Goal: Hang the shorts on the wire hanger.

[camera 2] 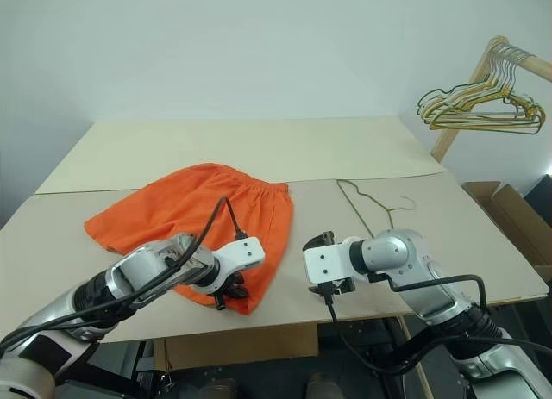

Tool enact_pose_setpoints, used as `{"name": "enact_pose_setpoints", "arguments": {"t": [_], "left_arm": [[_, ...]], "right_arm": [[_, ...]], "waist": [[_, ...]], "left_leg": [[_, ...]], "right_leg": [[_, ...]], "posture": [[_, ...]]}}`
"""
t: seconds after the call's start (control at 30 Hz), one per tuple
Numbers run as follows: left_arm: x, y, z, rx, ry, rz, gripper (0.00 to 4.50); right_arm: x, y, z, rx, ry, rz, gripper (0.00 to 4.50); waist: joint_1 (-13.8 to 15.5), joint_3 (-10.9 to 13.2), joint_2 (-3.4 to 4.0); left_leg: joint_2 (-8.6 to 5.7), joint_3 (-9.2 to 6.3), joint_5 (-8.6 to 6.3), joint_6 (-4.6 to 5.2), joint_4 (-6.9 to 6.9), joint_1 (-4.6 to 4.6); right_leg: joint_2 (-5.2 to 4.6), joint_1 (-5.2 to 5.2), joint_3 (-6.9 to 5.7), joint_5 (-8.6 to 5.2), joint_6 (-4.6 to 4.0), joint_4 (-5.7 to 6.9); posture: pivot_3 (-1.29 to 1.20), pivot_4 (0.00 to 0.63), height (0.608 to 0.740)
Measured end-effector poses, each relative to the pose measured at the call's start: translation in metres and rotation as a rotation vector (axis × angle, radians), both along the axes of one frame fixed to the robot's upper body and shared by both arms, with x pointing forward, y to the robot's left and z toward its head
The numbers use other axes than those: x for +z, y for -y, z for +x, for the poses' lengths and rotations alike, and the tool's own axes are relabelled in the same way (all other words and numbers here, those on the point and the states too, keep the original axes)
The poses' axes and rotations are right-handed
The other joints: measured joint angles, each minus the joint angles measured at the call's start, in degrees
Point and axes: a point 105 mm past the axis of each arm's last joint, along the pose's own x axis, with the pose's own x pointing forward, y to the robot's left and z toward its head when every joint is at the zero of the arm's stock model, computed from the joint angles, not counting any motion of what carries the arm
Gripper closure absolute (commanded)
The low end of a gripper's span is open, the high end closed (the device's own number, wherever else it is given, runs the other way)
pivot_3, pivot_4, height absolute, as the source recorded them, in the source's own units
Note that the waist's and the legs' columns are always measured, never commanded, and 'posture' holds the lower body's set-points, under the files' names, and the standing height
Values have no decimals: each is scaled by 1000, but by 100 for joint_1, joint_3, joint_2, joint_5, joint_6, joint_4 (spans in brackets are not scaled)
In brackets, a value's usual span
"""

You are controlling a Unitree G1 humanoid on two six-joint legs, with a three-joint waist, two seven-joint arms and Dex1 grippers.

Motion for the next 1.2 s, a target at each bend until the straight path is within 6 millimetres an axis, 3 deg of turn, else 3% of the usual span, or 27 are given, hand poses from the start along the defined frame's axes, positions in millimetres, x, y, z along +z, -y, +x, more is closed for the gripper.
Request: {"name": "enact_pose_setpoints", "arguments": {"t": [0.1, 0.3, 0.4, 0.53, 0.73, 0.93, 1.2], "left_arm": [[0, -8, 1, 9, 2, 6, 4441], [-1, -31, -4, -32, 46, -12, 4441], [-1, -62, -18, -120, 61, -31, 4441], [-1, -100, -30, -243, 101, -5, 4441], [24, -118, -24, -266, 201, -103, 4441], [49, -125, -23, -268, 283, -225, 4441], [59, -139, -37, -249, 288, -281, 4441]], "right_arm": [[-2, 1, -1, -5, -8, 5, 0], [-1, 1, 0, -12, -1, 12, 0], [-1, 2, 3, -27, 6, 22, 0], [2, -11, 12, -23, 61, 115, 0], [5, -40, 52, -27, 313, 171, 0], [-17, -62, 95, -30, 531, 106, 0], [-27, -74, 133, -56, 693, 21, 0]], "waist": [[-8, 0, 0], [-73, 0, 1], [-135, 1, 2], [-103, 4, 6], [44, 10, 10], [60, 10, 10], [83, 10, 11]], "left_leg": [[0, 1, 0, 0, 0, 1], [4, 2, 0, 0, -4, 3], [5, 4, 0, -1, -8, 5], [4, 12, 0, -3, -9, 11], [2, 44, 0, -3, -6, -8], [0, 69, 6, -12, -7, -45], [4, 67, 13, -21, -14, -60]], "right_leg": [[0, 0, 1, 0, 0, 0], [2, -3, 4, -1, -3, 2], [0, -4, 4, -2, -10, 3], [-12, -2, -3, -4, -13, 3], [-23, -21, -6, -5, -8, 4], [-22, -69, -1, -2, -11, 19], [-15, -92, 1, 4, -16, 28]], "posture": [[-46, 0, 740], [-27, 0, 740], [-11, 0, 740], [12, 0, 740], [69, 0, 740], [128, 0, 740], [185, 0, 740]]}}
